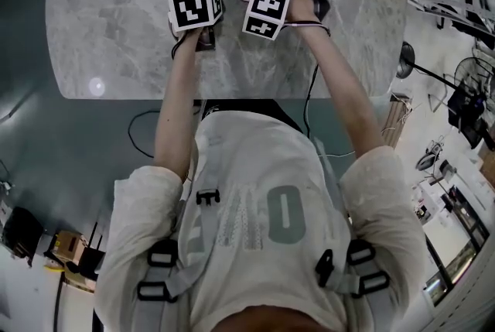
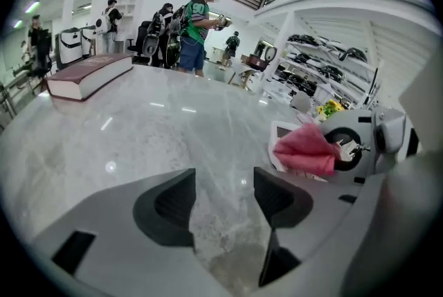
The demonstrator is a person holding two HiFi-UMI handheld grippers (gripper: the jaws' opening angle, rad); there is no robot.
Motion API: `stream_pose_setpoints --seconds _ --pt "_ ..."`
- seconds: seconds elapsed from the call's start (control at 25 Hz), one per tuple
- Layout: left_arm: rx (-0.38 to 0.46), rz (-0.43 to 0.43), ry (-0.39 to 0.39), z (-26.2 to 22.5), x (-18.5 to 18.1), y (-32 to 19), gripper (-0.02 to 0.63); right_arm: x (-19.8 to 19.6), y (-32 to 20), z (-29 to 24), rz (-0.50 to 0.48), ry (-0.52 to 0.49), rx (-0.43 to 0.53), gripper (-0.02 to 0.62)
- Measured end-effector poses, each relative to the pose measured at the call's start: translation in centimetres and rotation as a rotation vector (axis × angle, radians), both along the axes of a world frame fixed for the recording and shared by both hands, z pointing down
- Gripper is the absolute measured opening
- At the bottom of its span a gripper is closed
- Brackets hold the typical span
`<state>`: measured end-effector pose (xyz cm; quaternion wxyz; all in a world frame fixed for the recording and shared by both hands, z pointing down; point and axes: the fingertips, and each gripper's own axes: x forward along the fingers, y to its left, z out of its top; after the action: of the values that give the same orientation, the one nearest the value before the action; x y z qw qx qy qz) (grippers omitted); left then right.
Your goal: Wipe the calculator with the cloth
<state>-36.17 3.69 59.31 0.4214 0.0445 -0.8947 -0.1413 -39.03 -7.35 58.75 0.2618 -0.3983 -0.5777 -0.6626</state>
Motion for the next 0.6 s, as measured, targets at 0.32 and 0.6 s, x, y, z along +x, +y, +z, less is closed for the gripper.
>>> stream_pose_setpoints --seconds 0.32,0.6 --pt "-0.011 -0.007 -0.038 -1.5 0.3 0.7 0.265 4.3 -0.2 0.5 -0.01 0.046 -0.01 0.052" --pt "-0.003 -0.014 -0.064 -2.9 0.8 -0.1 0.265 7.1 -0.6 0.8 -0.013 0.07 -0.016 0.052"
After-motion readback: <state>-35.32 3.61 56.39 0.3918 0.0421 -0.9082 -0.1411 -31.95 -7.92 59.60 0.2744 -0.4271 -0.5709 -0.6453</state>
